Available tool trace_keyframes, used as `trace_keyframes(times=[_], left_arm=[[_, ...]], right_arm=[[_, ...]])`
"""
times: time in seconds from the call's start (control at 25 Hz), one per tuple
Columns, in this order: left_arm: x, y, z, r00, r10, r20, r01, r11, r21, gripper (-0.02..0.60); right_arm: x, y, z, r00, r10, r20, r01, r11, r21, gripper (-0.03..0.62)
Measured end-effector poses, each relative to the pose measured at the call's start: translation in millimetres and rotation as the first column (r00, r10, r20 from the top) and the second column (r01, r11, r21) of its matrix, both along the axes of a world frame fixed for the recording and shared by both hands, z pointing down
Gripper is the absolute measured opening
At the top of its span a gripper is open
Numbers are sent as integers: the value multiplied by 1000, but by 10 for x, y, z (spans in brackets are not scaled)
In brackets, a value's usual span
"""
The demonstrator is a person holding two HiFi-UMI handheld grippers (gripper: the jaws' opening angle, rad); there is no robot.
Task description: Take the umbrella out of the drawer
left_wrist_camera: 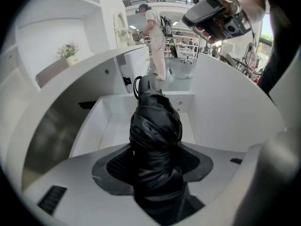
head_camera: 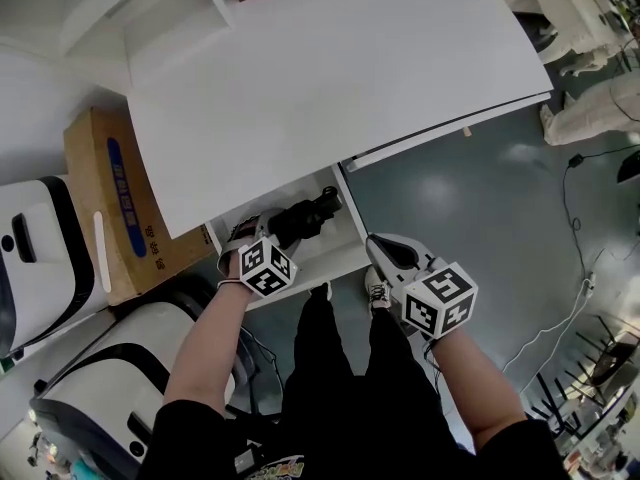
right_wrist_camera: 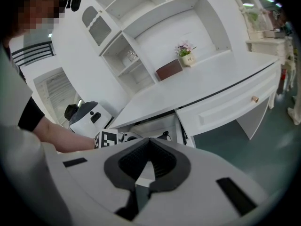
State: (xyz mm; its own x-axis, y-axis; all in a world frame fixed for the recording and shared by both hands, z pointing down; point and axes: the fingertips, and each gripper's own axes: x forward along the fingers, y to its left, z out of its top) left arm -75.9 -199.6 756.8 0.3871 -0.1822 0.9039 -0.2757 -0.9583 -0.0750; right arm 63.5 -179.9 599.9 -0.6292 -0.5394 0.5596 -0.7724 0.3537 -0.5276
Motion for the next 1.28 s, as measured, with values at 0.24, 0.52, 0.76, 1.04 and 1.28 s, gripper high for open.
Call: trace_keyframes(times=[0.24,0.52,0.76,1.04,1.28], left_arm=[[11,1,-285,998,-39,-44,41,998,47,258],[31,21,-576,995,-64,-71,69,994,81,258],[93,3,-1018,987,-105,-125,121,984,128,258],[197,-22,-1612,961,-177,-212,215,961,173,258],[298,28,-2068,912,-273,-306,333,929,164,258]], right_arm=[[-13,-22,-109,1000,-17,5,17,1000,24,2],[-14,-49,-229,999,-27,18,27,999,42,2],[30,-97,-415,999,-33,29,31,997,69,2],[76,-158,-648,998,-54,37,50,993,110,2],[106,-180,-885,996,-79,50,71,985,157,2]])
